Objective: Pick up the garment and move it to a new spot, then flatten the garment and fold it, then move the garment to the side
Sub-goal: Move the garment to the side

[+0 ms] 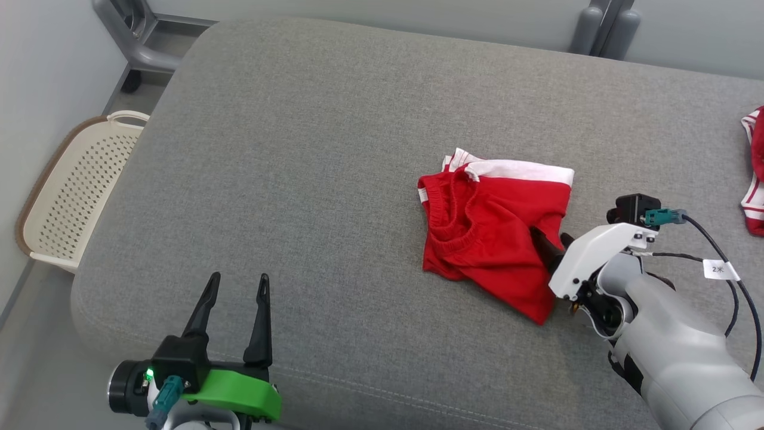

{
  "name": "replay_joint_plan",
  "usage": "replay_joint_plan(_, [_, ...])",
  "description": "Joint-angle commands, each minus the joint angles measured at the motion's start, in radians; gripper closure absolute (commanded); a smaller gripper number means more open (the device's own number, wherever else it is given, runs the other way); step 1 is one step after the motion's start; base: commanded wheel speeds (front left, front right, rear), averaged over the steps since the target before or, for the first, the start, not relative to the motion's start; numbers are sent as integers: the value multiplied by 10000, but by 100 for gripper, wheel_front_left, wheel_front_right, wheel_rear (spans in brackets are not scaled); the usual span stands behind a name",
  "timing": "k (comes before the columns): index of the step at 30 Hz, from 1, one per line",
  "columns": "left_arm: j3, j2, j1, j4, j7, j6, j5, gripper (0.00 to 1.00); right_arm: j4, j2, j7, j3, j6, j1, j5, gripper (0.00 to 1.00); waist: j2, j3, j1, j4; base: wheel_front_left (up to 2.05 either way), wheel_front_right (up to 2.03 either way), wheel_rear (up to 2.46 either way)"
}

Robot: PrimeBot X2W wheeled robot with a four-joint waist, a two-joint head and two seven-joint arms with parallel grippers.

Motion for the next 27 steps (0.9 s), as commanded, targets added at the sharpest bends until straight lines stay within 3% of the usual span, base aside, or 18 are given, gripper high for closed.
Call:
replay_joint_plan(1, [45,-2,-120,-27,-33,56,-110,0,88,60,121,59,-1,32,63,16,0,15,0,8,0,0,0])
replay_joint_plan(3, [79,-2,-124,-33,-33,47,-117,0,87,95,278,126,-1,27,137,83,0,30,0,16,0,0,0])
replay_joint_plan(4, [84,-2,-123,-39,-33,59,-115,0,72,88,300,160,-1,19,168,100,0,37,0,16,0,0,0])
replay_joint_plan(17, [323,-2,29,-88,-33,58,-14,0,-680,-372,-317,696,-1,-415,3,100,0,-116,0,-542,0,0,0])
replay_joint_plan(27, [804,106,-41,-434,-33,-82,246,0,-1107,-1458,-419,1034,-1,-1779,-514,100,0,550,0,-1598,0,0,0])
